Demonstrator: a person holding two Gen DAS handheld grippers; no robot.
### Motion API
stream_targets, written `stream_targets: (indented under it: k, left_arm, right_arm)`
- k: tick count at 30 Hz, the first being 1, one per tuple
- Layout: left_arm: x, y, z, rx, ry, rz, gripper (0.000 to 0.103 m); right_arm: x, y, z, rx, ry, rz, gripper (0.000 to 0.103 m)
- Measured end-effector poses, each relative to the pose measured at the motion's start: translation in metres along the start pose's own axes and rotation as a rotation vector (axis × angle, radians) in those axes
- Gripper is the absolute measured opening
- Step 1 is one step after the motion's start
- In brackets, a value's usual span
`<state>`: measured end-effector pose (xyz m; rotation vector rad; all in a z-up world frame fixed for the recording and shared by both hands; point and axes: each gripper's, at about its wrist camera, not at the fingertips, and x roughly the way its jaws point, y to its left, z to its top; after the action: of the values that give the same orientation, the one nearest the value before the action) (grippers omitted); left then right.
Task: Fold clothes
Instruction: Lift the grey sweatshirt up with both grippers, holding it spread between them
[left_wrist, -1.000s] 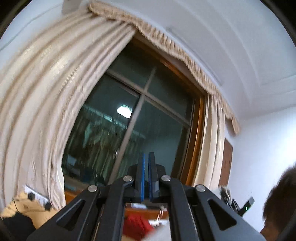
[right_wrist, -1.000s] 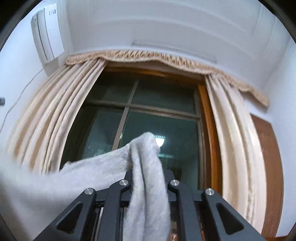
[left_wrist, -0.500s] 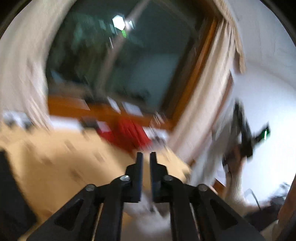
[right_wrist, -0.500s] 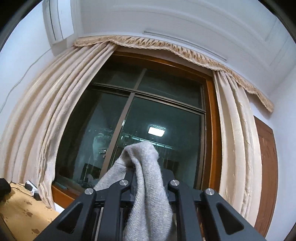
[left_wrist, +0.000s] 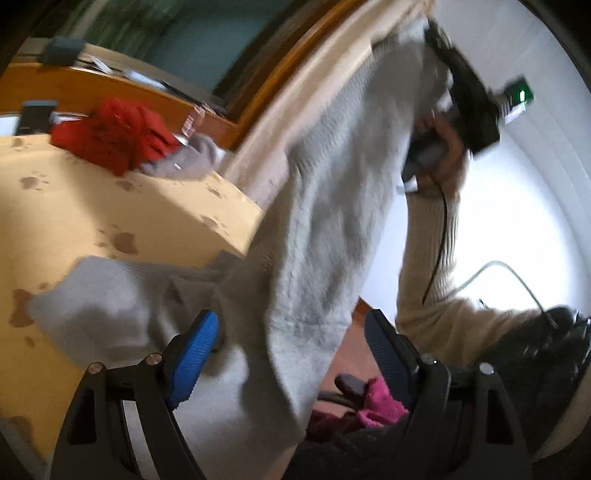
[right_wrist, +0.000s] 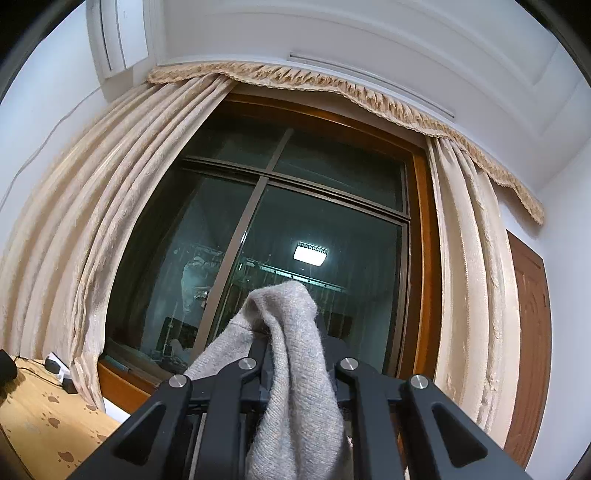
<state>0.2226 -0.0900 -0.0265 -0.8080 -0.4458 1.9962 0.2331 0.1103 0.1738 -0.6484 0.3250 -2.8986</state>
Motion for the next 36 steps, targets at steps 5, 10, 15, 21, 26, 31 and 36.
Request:
stream_targets:
  k: [5,10,15,21,26,31,36]
  left_arm:
    - [0.02,-0.001,-0.008,-0.047,0.083,-0.106,0.079]
    - [0.031,0.004,-0.013,-0.127,0.11,-0.161,0.045]
    - [0.046,0.013,-0.014,-0.212,0.142,-0.13,0.004]
    - [0.003,0.001,0.008,-0.156,-0.025,0.045,0.003]
    - [-0.094,-0.034,0.045,-0.032,-0.332,0.254,0.003]
    - [-0.177,-0.079,0.071,0.087,-0.626,0.454,0.003]
    - [-0.22,-0.13,0.079,0.202,-0.884,0.556,0.003]
  right_arm:
    - [0.0,0.0,0.007,-0.006,-0.017,0.001,0.014]
    - [0.0,0.002,0.007,0.004,-0.015,0.01,0.014]
    - [-0.001,0.004,0.01,0.004,-0.018,0.017,0.014]
    - [-0.007,-0.003,0.011,-0.006,-0.032,-0.015,0.014]
    - [-0.008,-0.02,0.004,0.029,-0.025,-0.06,0.014]
    - [-0.007,-0.032,-0.001,0.078,-0.024,-0.085,0.014]
    - [-0.01,-0.04,-0.001,0.11,-0.044,-0.108,0.014]
